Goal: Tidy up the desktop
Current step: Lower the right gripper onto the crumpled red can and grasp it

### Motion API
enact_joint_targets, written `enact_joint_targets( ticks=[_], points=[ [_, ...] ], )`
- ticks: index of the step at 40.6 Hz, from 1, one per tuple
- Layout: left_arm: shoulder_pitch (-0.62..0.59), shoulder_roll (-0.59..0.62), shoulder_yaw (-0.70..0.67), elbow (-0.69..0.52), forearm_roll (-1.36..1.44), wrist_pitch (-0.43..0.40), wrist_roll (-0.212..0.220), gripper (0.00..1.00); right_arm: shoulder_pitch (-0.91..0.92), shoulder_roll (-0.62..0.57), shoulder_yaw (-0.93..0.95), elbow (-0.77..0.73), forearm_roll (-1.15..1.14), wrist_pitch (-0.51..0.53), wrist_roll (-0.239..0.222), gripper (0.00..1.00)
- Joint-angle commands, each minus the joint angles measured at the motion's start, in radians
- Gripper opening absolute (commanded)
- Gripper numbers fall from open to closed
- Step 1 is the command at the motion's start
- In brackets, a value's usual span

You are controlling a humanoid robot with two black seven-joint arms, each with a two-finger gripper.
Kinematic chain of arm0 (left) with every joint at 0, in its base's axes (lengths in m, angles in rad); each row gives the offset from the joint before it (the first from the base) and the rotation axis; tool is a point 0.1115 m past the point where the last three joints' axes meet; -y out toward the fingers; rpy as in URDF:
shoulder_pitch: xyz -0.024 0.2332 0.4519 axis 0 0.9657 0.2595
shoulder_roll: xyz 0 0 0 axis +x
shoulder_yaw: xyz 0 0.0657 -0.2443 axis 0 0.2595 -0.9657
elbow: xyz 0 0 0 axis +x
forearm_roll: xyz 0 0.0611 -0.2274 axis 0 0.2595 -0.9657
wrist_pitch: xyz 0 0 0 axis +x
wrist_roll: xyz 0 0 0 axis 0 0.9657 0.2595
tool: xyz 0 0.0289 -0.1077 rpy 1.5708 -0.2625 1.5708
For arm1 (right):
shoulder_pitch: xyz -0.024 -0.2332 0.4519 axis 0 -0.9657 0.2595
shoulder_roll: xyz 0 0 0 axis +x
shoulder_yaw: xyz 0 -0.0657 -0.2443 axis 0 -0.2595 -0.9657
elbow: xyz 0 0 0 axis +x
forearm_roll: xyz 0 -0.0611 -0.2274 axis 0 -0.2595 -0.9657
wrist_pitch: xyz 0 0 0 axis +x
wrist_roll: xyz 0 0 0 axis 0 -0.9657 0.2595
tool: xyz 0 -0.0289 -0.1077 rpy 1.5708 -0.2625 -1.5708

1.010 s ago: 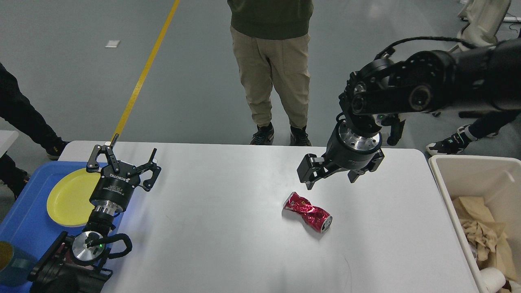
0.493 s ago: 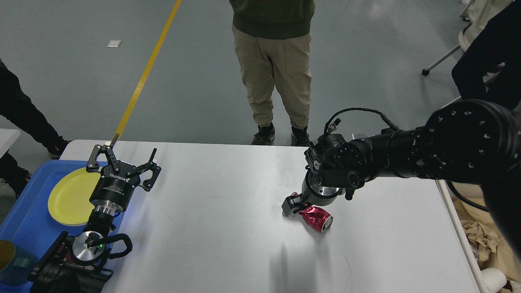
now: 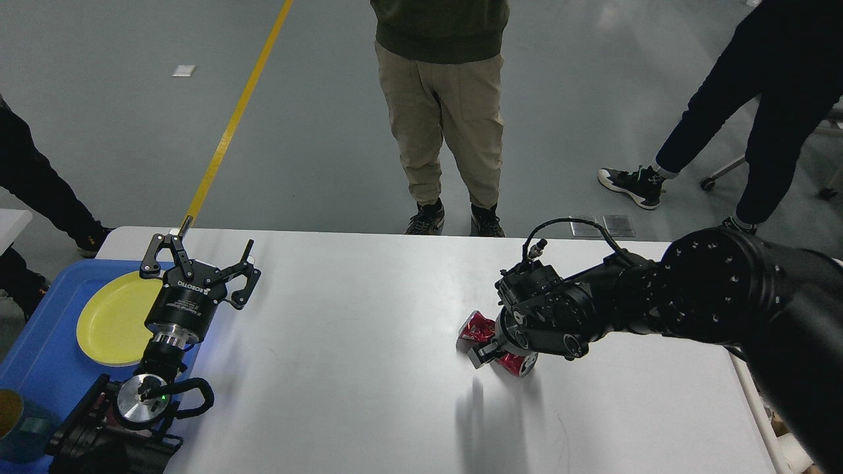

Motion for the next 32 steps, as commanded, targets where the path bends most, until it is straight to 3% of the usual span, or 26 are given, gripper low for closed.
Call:
enact_joint_targets(
  ticks=[1, 21, 32],
  points=[
    [0.0, 0.0, 0.0, 0.0, 0.0, 0.0, 0.0, 0.96, -0.042, 0.0, -0.003, -0.044, 0.0, -0.014, -0.001, 0.92],
    [0.0, -0.002, 0.0, 0.0, 0.0, 0.0, 0.0, 0.96, -0.081, 0.002, 0.006, -0.045, 0.015, -0.023, -0.005, 0.94],
    [0.0, -0.002, 0.0, 0.0, 0.0, 0.0, 0.0, 0.96, -0.084, -0.007, 0.002, -0.048, 0.042, -0.066, -0.011, 0.87]
  ],
)
